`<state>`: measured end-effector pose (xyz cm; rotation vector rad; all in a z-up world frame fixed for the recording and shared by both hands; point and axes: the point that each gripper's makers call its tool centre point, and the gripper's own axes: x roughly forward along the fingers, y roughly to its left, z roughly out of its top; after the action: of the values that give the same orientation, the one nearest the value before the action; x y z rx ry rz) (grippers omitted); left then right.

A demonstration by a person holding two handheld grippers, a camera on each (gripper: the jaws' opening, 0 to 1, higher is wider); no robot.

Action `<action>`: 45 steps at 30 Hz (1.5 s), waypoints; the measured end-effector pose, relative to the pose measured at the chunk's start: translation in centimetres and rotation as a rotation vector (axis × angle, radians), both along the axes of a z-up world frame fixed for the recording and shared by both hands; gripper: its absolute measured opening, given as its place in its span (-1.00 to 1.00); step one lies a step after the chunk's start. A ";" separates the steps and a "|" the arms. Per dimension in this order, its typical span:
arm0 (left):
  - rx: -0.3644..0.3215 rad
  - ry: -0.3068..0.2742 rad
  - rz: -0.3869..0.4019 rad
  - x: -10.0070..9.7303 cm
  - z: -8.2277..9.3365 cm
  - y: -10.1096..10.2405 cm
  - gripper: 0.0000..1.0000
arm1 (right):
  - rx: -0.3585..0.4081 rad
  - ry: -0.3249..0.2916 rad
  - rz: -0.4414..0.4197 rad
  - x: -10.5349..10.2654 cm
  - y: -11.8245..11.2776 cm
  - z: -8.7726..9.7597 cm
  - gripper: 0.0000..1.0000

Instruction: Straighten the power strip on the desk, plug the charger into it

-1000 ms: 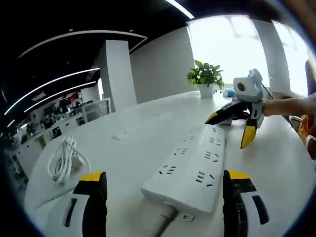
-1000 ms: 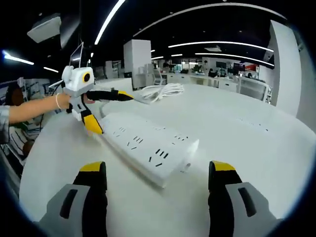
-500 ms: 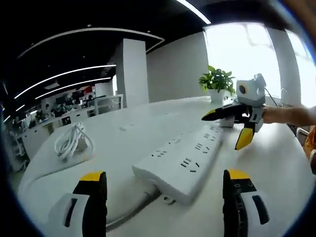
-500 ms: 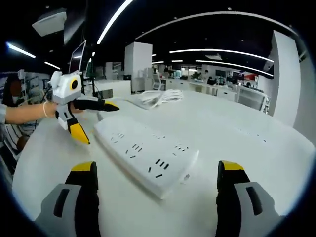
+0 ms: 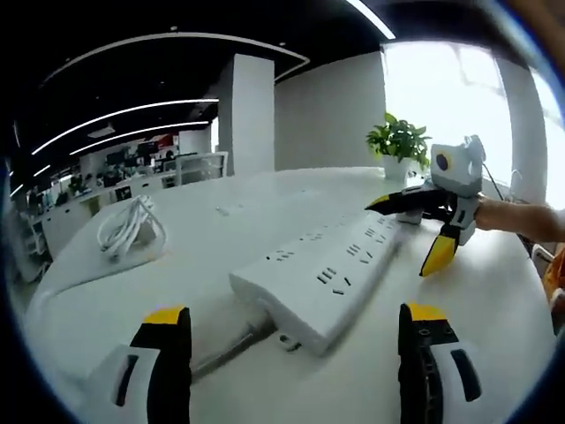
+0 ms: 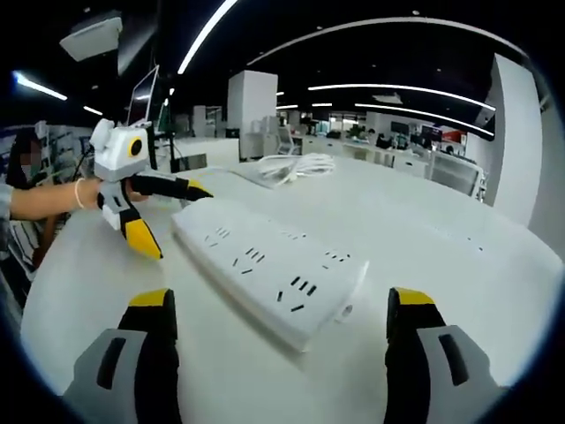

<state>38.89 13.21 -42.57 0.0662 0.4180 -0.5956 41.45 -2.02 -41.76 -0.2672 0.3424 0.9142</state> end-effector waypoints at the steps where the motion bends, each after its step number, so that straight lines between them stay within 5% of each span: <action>1: 0.003 -0.006 0.006 0.0 0.1 0.0 0.99 | 0.001 0.001 0.001 0.0 0.0 0.0 0.96; 14: 0.022 -0.036 0.043 -0.3 0.3 -0.6 0.98 | 0.003 0.006 -0.009 0.3 -0.3 -0.3 0.88; 18: 0.067 -0.062 0.032 -0.7 0.3 -1.1 0.48 | 0.007 0.016 -0.010 0.4 -0.4 -0.3 0.74; 21: 0.050 -0.069 0.036 -0.6 0.5 -1.2 0.46 | 0.019 0.036 0.008 0.0 -0.2 -0.5 0.56; 27: 0.049 -0.057 0.040 -0.6 0.3 -1.2 0.20 | 0.017 0.042 0.009 -0.2 0.0 -0.6 0.52; 45: 0.035 -0.048 0.039 -0.3 0.3 -1.0 0.07 | 0.000 0.024 -0.019 0.6 -0.5 -0.6 0.06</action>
<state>38.57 12.21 -42.25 0.1049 0.3825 -0.5474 42.09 -2.54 -42.39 -0.2525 0.3662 0.8997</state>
